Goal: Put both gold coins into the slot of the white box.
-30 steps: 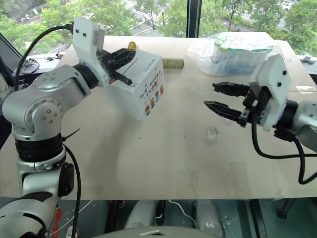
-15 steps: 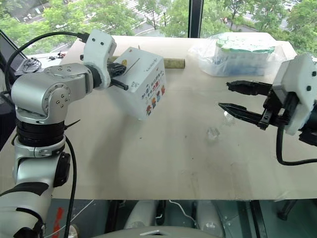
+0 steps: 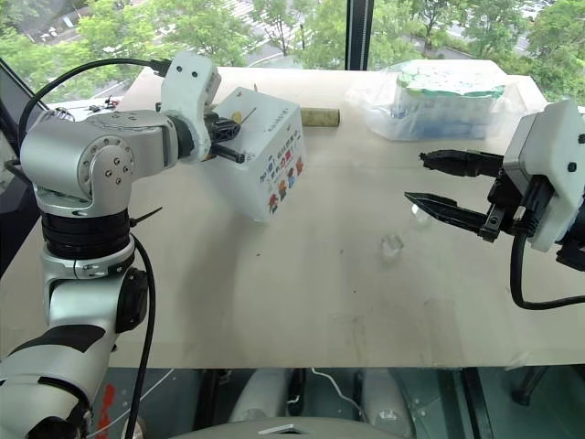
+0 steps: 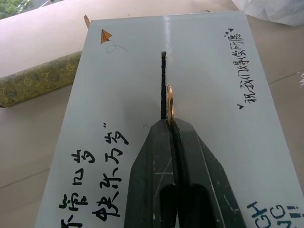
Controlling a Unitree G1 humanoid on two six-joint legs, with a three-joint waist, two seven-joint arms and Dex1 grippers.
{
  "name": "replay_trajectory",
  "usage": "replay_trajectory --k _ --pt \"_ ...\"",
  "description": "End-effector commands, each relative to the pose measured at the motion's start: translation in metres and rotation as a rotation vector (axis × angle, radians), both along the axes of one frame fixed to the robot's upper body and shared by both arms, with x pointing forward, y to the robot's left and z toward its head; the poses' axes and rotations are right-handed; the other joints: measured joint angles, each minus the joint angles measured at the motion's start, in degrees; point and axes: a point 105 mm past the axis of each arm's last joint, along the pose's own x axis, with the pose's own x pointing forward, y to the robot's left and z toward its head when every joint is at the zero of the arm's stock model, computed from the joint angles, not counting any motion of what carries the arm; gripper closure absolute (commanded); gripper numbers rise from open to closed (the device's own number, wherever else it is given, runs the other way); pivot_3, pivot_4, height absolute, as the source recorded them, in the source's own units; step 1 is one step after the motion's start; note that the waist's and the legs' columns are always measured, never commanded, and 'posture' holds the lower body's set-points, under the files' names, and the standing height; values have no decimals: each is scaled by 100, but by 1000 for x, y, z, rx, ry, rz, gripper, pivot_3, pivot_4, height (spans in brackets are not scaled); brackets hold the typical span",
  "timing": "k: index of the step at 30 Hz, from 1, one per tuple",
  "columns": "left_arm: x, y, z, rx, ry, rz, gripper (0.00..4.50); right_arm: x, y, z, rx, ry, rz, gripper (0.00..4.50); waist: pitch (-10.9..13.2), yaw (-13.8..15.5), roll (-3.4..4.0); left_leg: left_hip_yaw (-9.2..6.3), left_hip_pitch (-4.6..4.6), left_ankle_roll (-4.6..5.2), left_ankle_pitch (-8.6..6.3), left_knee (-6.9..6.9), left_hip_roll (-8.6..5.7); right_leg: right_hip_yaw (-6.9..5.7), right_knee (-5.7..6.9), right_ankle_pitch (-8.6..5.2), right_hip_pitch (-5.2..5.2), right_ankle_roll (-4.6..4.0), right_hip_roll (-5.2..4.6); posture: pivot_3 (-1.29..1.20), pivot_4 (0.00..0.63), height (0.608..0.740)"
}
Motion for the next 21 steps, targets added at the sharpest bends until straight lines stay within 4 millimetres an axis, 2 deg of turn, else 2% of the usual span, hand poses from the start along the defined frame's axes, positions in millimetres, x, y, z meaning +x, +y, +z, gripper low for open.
replay_trajectory --k 1,8,12,21 --pt "-1 10 -11 29 59 55 4500 -4 0 7 -6 -35 -1 2138 -1 -7 1 1 1 0 0 0 0 1 1 0 0 0 0 0 150 740" --pt "0 13 -7 44 48 66 4500 -7 -4 8 7 -31 9 2138 -3 -6 3 2 2 0 0 0 0 2 3 0 0 0 1 0 150 740" --pt "-3 7 -13 54 77 22 4500 -7 -7 7 9 -39 6 2138 -3 -3 3 2 1 0 0 0 0 3 2 0 0 0 1 0 150 740" --pt "-3 0 -17 31 113 -19 4500 -11 -3 20 131 -70 40 2138 -7 9 7 1 2 0 0 3 0 1 3 0 2 0 1 0 150 740"
